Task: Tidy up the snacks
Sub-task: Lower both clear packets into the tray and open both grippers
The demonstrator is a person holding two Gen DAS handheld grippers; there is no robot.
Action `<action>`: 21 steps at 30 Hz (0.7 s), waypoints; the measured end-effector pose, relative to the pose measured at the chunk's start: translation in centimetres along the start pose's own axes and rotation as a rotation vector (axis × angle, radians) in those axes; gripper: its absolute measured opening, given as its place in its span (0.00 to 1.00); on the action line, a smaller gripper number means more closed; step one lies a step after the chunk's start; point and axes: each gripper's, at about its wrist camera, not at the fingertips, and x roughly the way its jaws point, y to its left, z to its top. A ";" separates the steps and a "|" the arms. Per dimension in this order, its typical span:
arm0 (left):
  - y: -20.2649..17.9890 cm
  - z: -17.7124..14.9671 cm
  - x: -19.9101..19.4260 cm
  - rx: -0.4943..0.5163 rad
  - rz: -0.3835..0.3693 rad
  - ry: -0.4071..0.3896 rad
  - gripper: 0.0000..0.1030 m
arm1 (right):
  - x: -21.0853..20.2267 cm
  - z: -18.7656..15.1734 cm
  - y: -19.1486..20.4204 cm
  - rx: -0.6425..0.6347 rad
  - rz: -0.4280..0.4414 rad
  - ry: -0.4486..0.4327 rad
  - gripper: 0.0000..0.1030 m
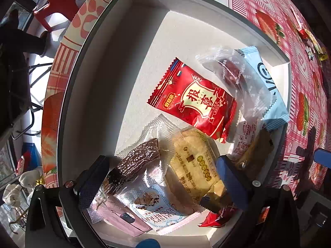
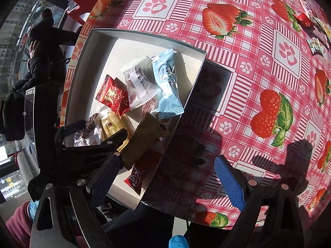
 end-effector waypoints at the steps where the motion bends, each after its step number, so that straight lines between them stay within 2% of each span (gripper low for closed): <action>1: -0.3 0.1 0.2 0.018 0.024 0.002 1.00 | -0.2 -0.2 -0.3 0.004 -0.002 -0.003 0.91; 2: -0.9 0.2 0.4 0.043 0.063 0.011 1.00 | -0.3 -0.3 -0.5 0.007 -0.005 -0.006 0.91; 3: -1.3 0.3 0.4 0.062 0.071 0.006 1.00 | -0.6 -0.3 -0.8 0.012 -0.007 -0.011 0.91; 7: -1.3 0.7 0.6 0.066 0.069 0.028 1.00 | -1.0 -0.8 -1.9 0.025 -0.020 -0.015 0.91; 16: -0.1 0.1 -0.1 0.036 0.076 0.016 1.00 | -1.9 -1.4 -2.3 0.035 -0.045 -0.033 0.91; 21: -0.2 -2.4 -2.8 0.097 0.086 -0.050 1.00 | -2.4 -1.2 -1.7 0.027 -0.062 -0.051 0.91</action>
